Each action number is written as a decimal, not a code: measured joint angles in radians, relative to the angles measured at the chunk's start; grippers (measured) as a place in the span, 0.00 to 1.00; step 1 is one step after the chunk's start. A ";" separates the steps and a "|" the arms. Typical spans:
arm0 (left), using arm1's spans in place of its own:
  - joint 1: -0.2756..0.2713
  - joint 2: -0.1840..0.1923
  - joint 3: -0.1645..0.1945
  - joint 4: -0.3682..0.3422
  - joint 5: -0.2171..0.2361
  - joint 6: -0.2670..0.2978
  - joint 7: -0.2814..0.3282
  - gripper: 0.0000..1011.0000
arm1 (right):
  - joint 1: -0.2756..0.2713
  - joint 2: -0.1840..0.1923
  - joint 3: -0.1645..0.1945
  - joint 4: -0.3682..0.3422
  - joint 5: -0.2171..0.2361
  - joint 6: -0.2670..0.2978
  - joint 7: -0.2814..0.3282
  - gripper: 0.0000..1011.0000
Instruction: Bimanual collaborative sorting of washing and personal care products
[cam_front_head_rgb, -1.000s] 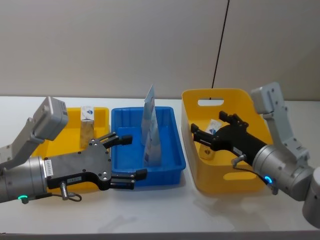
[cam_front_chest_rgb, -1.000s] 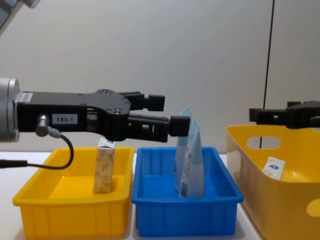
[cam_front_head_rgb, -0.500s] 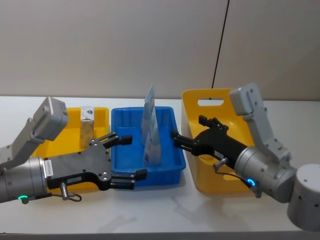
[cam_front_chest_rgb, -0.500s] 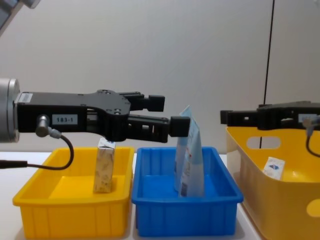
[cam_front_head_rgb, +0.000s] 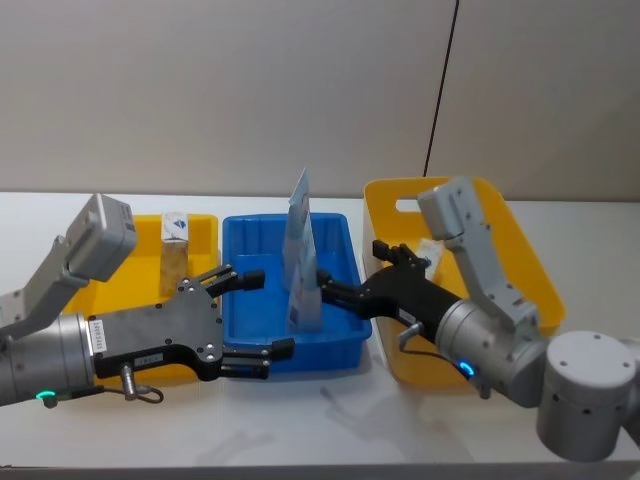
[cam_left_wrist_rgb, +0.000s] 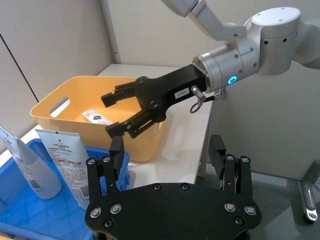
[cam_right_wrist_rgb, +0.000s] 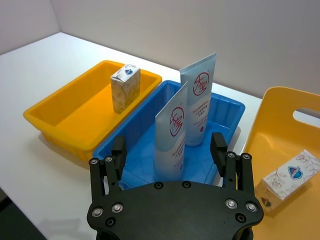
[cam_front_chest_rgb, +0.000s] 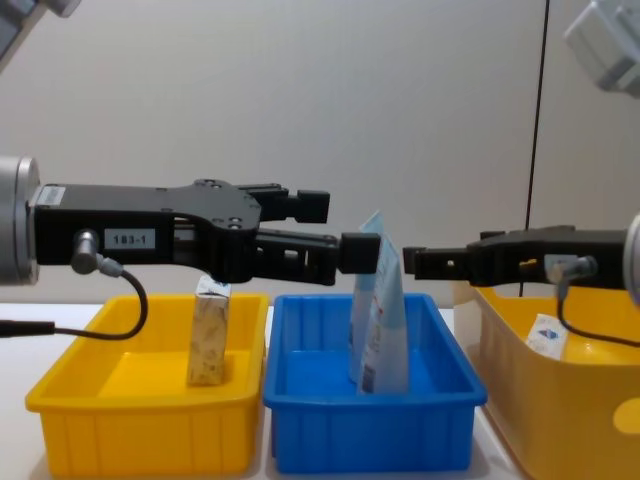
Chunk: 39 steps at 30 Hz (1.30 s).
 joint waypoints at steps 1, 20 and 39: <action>0.000 0.000 0.000 0.000 0.000 0.000 0.000 0.99 | 0.003 -0.004 -0.002 0.005 -0.003 -0.001 -0.002 0.99; 0.000 0.000 0.000 0.000 0.000 0.000 0.000 0.99 | 0.089 -0.085 -0.052 0.156 -0.079 -0.042 -0.026 0.99; 0.000 0.000 0.000 0.000 0.000 0.000 0.000 0.99 | 0.163 -0.152 -0.076 0.312 -0.134 -0.076 -0.041 0.99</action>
